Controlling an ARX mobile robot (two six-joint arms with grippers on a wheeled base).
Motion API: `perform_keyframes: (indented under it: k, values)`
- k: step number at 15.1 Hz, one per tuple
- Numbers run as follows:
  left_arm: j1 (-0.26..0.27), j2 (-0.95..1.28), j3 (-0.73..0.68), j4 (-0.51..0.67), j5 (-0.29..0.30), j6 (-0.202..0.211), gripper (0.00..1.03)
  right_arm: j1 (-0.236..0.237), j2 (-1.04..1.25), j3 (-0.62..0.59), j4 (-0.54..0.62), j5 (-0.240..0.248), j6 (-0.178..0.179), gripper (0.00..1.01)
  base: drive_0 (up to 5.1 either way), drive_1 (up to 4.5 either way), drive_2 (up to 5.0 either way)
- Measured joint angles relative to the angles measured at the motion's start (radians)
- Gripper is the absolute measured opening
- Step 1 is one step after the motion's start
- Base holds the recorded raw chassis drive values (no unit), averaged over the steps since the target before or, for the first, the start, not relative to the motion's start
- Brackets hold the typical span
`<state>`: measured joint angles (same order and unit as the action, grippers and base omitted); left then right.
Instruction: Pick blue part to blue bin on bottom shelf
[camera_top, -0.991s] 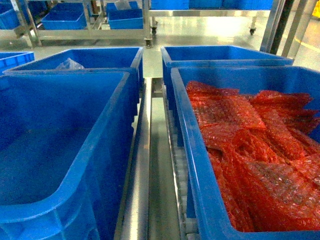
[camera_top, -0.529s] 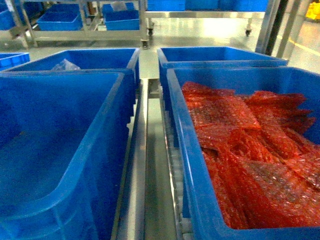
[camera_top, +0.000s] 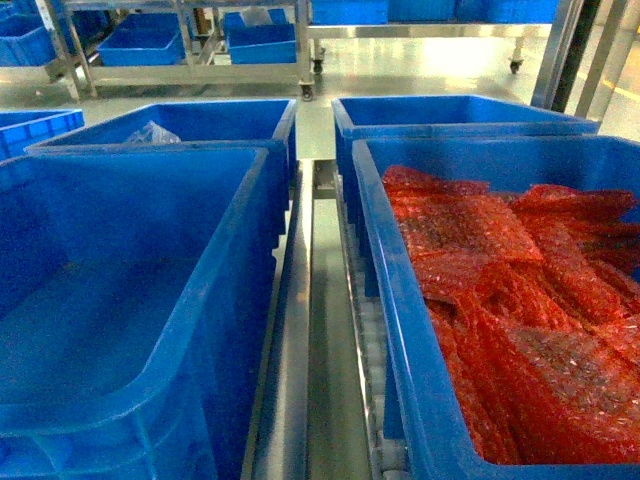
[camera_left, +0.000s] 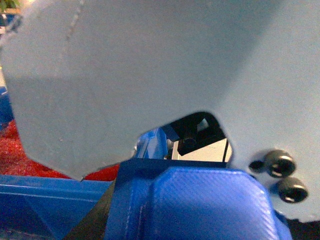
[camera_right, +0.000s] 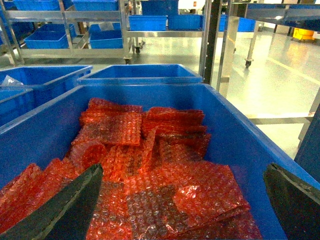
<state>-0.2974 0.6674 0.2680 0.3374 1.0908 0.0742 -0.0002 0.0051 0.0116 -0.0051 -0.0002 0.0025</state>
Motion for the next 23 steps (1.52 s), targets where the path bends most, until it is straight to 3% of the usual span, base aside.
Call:
perform_keyframes:
  k: [23]
  values:
    - [0.0,0.0,0.0,0.0,0.0,-0.008,0.43,0.0,0.0,0.0,0.0,0.0,0.0,0.98,0.0,0.0,0.0]
